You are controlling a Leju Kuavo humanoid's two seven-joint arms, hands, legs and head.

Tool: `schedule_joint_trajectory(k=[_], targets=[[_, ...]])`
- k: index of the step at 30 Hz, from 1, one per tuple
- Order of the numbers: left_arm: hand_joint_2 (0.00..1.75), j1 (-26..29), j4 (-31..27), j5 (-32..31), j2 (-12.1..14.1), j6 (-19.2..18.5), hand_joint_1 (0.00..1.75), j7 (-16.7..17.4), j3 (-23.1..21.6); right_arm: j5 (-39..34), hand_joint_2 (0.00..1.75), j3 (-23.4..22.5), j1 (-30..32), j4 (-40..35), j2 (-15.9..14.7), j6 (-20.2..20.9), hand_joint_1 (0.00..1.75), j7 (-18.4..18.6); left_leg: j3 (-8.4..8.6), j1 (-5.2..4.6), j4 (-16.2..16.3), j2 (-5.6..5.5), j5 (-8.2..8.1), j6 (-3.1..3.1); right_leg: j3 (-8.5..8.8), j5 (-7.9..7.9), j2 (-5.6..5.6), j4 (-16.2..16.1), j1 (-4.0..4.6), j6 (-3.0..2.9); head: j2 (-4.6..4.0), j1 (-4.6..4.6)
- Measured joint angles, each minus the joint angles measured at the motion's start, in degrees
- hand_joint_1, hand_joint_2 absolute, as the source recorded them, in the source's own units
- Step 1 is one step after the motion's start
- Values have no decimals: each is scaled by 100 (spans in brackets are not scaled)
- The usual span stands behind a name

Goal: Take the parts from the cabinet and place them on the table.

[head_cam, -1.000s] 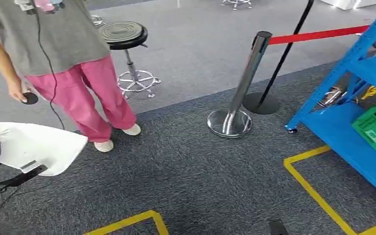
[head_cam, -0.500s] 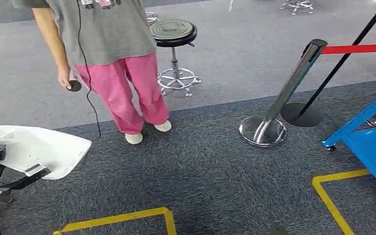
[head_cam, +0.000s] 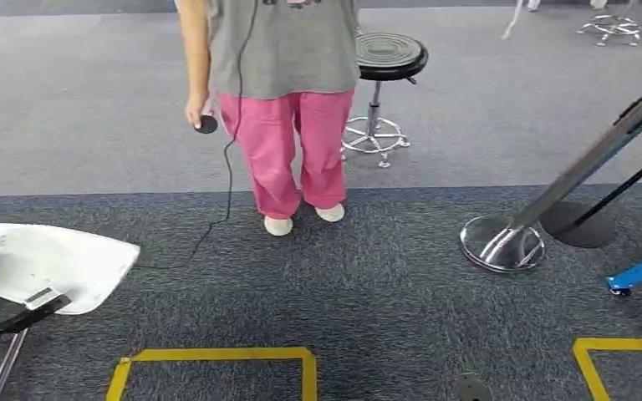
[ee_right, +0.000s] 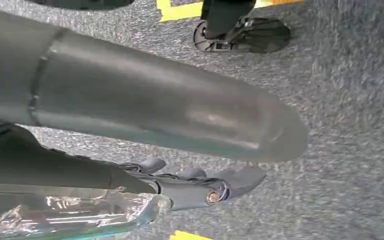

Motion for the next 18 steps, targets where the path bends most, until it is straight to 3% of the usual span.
schedule_joint_trajectory(k=[1, 2, 4, 5, 6, 8, 9, 10, 12, 14, 15, 16, 17, 18], targets=[[175, -21, -7, 0, 9, -4, 175, 2, 11, 0, 0, 0, 1, 0, 0, 0, 0, -2, 0, 12, 1, -54, -2, 37, -117, -184, 277, 285, -12, 8, 0, 24], [175, -42, -11, 0, -4, -6, 175, 0, 9, 0, 0, 0, 10, 0, 2, 0, 0, -2, -5, 16, 0, -119, -5, 61, -326, -410, 425, 739, -21, 15, 0, 36], [175, -39, -11, -2, -21, -37, 175, -20, -6, -4, 0, 0, 41, 2, 7, 0, 0, -2, -13, 10, 2, -274, -6, 70, -805, -771, 516, 1688, -17, 15, 0, 40], [175, -41, -11, -2, -32, -55, 175, -20, -11, -7, 0, 0, 57, 2, 7, 0, 0, -2, -12, 9, 4, -358, -6, 70, -892, -748, 521, 1808, -16, 12, 0, 37], [175, -50, -11, -4, -50, -66, 175, -28, -20, -11, 0, -2, 64, 2, 7, 0, 0, -2, -7, 9, 6, -444, -5, 68, -838, -576, 522, 1640, -18, 3, 0, 42], [175, -79, -9, -9, -65, -90, 175, -48, -39, -26, 0, -11, 62, 2, 7, 0, 0, -7, 13, 25, 13, -608, -5, 57, -437, -43, 608, 735, -30, -23, 0, 38], [175, -112, -9, -11, -72, -92, 175, -52, -41, -37, 0, -17, 64, 2, 7, 0, 0, -15, 13, 42, 20, -684, -10, 30, -176, 214, 841, 173, -52, -22, 0, 40], [175, -154, -7, -11, -82, -98, 175, -63, -44, -44, 0, -20, 76, 9, 7, 0, 0, -15, -21, 18, 51, -760, -7, -16, -103, 145, 1184, -29, -99, -21, 0, 38], [175, -209, -4, -18, -96, -105, 175, -88, -59, -53, 0, -22, 65, 11, 7, 0, 0, -15, -88, 70, 37, -893, 46, -93, -59, 158, 1061, -46, -68, -35, 0, 40], [175, -203, 4, -20, -98, -105, 175, -87, -63, -57, 0, -24, 91, 13, 7, 2, 0, -13, -111, 95, 1, -1040, 85, -172, -46, 184, 928, -72, -56, -99, 0, 31], [175, -202, 6, -20, -96, -105, 175, -87, -61, -57, 0, -28, 90, 13, 7, 4, 0, -13, -131, 81, 52, -792, 32, -178, -27, 214, 827, -115, -75, -148, 0, 29], [175, -239, 6, -20, -87, -105, 175, -87, -61, -57, 0, -33, 95, 15, 2, 6, 0, -13, -241, 45, 261, -436, -121, -194, -13, 218, 761, -144, -65, -195, 0, -23], [175, -283, 6, -17, -91, -105, 175, -87, -72, -57, 0, -39, 104, 15, 2, 15, 0, -13, -445, 44, 677, -271, -338, -213, -12, 217, 672, -148, -44, -206, 0, -24], [175, -294, 6, -20, -102, -105, 175, -87, -85, -55, 0, -42, 114, 18, 2, 37, 0, -9, -675, 49, 1153, -194, -545, -224, -15, 210, 583, -147, -32, -217, 0, -21]])
